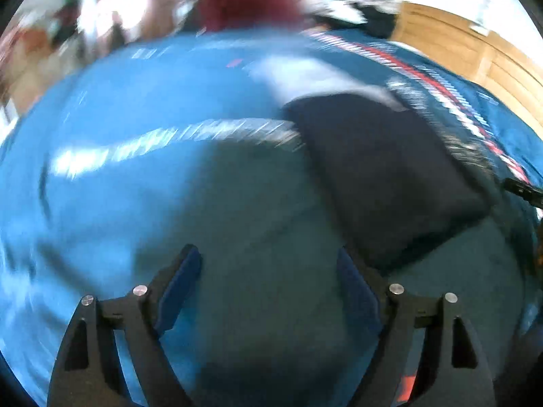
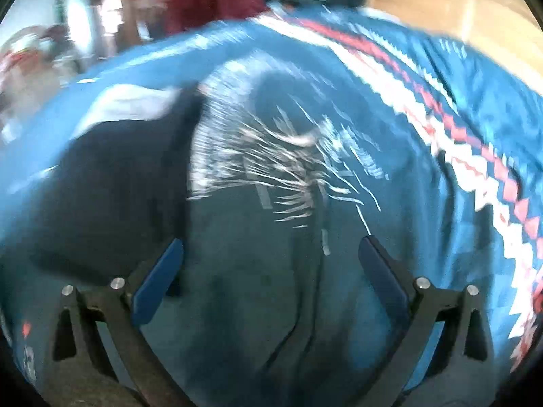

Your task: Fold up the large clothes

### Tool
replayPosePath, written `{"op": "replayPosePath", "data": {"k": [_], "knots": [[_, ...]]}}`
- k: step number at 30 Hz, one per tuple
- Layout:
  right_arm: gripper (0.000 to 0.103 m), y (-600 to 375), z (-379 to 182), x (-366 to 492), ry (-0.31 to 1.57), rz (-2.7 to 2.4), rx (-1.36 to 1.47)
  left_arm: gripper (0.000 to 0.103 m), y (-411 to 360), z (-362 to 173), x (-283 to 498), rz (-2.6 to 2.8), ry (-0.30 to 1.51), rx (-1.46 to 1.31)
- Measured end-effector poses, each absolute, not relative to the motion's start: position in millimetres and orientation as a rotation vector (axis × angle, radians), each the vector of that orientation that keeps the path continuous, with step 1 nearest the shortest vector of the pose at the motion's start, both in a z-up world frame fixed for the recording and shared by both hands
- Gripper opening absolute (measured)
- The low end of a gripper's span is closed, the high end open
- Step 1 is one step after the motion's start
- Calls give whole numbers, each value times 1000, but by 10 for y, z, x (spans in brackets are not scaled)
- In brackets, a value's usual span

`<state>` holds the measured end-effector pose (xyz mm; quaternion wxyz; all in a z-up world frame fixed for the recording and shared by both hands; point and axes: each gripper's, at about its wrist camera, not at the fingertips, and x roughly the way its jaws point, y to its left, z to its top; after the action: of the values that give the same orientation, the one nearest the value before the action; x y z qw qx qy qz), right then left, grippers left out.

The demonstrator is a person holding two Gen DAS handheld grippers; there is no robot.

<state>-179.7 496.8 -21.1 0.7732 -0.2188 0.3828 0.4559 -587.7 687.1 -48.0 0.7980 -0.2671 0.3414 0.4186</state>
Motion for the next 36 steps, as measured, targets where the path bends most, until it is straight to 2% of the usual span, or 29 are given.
{"op": "replayPosePath", "data": {"k": [3,5,8,36], "knots": [[103,5241,-594,-1703,920,925,-551,89,7006,-583,-5888,917,744,-622],[103,5248,-661,-1784,825,912,-554,103,6992,-655,-5727,914,801,-572],[103,5224,-665,-1774,819,915,-541,103,6933,-731,-5544,938,877,-489],[103,5205,-641,-1771,829,924,-537,103,6926,-729,-5581,928,873,-512]]}}
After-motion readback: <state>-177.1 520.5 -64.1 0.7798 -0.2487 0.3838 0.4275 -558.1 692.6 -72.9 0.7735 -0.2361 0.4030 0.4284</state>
